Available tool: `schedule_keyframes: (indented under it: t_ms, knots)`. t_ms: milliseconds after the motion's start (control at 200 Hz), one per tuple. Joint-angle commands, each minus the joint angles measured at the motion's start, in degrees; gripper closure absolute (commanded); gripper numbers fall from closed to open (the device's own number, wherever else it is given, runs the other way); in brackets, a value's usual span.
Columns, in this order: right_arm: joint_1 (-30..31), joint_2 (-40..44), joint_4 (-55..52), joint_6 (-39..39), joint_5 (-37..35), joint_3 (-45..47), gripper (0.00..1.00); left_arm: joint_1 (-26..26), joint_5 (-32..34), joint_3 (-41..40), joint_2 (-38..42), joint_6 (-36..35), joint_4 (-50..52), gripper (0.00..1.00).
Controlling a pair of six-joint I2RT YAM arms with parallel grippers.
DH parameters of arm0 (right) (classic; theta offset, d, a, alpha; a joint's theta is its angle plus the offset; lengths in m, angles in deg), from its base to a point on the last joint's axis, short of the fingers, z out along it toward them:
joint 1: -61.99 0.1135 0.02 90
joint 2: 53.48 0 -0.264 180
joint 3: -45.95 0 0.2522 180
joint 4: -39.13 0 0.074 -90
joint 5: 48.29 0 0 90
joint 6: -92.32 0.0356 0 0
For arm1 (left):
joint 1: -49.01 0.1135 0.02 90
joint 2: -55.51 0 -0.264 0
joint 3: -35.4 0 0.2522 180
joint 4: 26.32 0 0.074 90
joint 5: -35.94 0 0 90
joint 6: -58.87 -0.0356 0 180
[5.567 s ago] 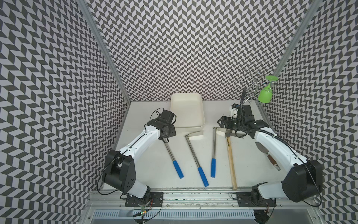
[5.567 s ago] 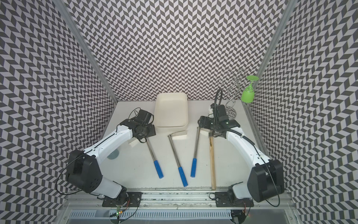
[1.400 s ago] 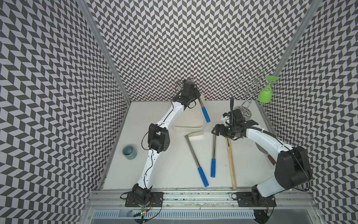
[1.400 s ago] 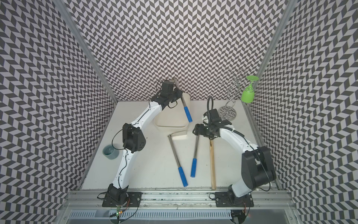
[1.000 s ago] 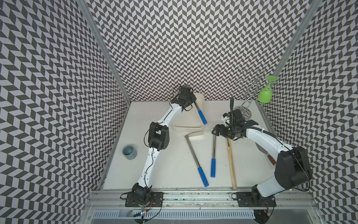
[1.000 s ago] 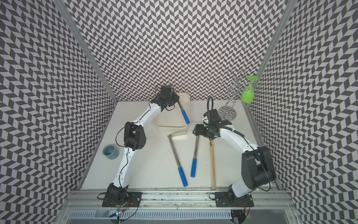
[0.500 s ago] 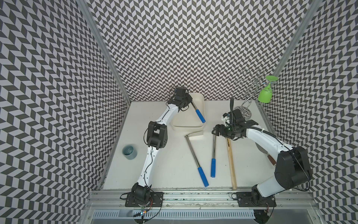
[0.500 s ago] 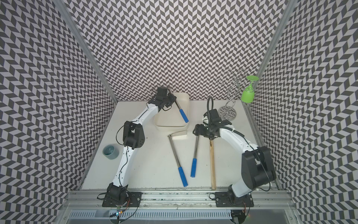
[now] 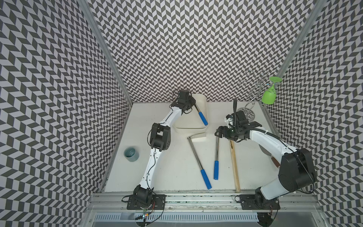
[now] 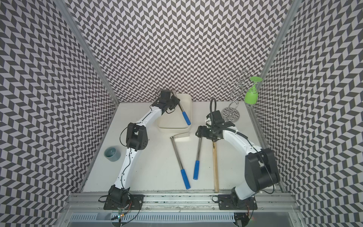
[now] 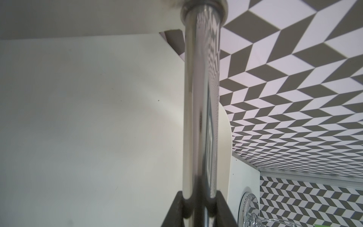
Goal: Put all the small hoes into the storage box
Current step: Place the hoe in the storage box.
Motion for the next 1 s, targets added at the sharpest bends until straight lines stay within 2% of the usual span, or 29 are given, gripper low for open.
schedule_keyframes:
  t_ms: [0,230,546,631,996]
  knots:
    - [0.4,0.5,0.6,-0.6,-0.1,-0.8,0.16,0.0,0.4,0.6,-2.6,1.3,-1.3,0.97]
    - [0.4,0.2,0.4,-0.8,-0.3,-0.9,0.15,-0.4,-0.2,0.3,-3.3,1.1,-3.0,0.83]
    - [0.4,-0.9,0.3,-0.9,-0.3,-2.0,0.15,-0.6,-0.3,0.1,-2.3,0.4,-4.0,0.71]
    - [0.4,-0.9,0.2,-0.9,-0.3,-2.0,0.15,-0.5,-0.7,-0.2,-2.1,0.7,-4.0,0.64]
    - [0.4,0.1,0.2,-0.9,-0.8,-1.8,0.15,-0.7,-2.3,-4.7,4.3,0.5,-8.7,0.42]
